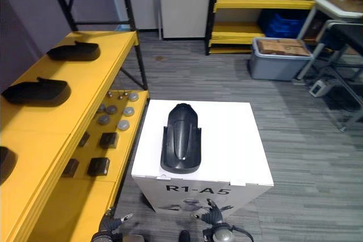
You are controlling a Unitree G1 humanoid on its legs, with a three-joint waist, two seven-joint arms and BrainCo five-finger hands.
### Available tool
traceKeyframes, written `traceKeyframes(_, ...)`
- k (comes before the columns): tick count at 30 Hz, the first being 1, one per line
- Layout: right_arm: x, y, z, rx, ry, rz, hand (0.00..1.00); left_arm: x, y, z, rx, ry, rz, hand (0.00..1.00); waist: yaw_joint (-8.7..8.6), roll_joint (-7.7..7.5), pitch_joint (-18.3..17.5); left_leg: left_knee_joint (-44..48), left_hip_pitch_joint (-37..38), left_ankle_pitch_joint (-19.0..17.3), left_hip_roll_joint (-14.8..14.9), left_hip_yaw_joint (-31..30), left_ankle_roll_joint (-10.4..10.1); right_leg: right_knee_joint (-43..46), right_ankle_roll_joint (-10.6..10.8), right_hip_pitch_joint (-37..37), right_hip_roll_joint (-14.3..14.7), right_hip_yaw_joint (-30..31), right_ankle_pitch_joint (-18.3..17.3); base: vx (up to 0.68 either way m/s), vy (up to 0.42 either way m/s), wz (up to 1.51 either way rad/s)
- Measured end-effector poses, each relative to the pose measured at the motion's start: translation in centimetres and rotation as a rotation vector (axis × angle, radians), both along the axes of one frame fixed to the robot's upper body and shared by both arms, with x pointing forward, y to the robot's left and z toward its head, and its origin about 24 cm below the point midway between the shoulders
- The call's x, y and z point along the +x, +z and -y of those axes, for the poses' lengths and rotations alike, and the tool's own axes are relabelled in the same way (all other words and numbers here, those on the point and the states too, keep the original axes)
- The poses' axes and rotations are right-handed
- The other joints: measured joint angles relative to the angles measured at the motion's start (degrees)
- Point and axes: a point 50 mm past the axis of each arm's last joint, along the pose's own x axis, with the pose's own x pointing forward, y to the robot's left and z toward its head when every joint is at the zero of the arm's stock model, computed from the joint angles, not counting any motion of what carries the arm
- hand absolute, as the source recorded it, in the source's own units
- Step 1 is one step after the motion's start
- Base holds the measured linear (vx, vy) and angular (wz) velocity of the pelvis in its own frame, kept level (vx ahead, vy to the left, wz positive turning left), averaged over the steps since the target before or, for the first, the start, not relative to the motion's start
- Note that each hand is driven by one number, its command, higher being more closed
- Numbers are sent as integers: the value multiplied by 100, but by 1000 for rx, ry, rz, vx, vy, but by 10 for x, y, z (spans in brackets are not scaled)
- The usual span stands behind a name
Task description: Walk over and take plastic housings, then place them on the shelf
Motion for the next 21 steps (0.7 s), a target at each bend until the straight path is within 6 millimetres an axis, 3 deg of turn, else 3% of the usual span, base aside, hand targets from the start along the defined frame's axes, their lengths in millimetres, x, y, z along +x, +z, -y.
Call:
traceKeyframes(3, -14, -2, 16, -3, -127, -12, 0, -3, -3, -3, 2, 4, -27, 0, -66, -36, -2, -298, 331, 41, -70, 331, 10, -49, 160, 72, -136, 24, 116, 166, 124, -54)
traceKeyframes(6, -18, 0, 25, -7, -202, 2, 0, -8, -6, -4, 1, 15, -50, 0, -198, -16, -25, -500, 528, 144, -87, 388, 27, -147, 167, 197, -138, 44, 105, 192, 75, -9)
traceKeyframes(9, -27, 7, 40, -28, -300, 42, 0, -8, -6, -4, 0, 18, -47, 0, -182, 3, -62, -492, 552, 213, -122, 408, 21, -165, 102, 222, -140, 52, 134, 209, 73, -5)
traceKeyframes(13, -12, 61, 87, -159, -425, 320, 0, -9, -3, -10, 12, 38, -29, 0, -234, -20, -90, -511, 622, 340, -230, 491, 57, -140, 135, 281, -269, 131, -3, 152, 90, -12)
traceKeyframes(15, 2, 108, 116, -282, -443, 512, 0, -9, 0, -15, 20, 26, -15, 0, -253, -89, -135, -560, 645, 429, -298, 542, 91, -141, 191, 280, -340, 158, -45, 90, 85, -6)
traceKeyframes(17, 12, 142, 134, -375, -431, 635, 0, -15, -2, -15, 11, 0, -27, 0, -258, -152, -197, -685, 687, 471, -320, 537, 73, -150, 216, 277, -356, 153, -62, 65, 71, 6)
traceKeyframes(20, 26, 179, 138, -439, -360, 772, 0, -18, -3, -15, 3, -7, -35, 0, -291, -182, -232, -820, 710, 474, -328, 531, 72, -198, 216, 263, -352, 130, -62, 20, 64, 9)
traceKeyframes(21, 37, 203, 132, -454, -277, 866, 0, -20, -3, -15, 2, -13, -37, 0, -333, -187, -237, -917, 712, 474, -331, 528, 73, -230, 212, 239, -346, 110, -56, -29, 60, 5)
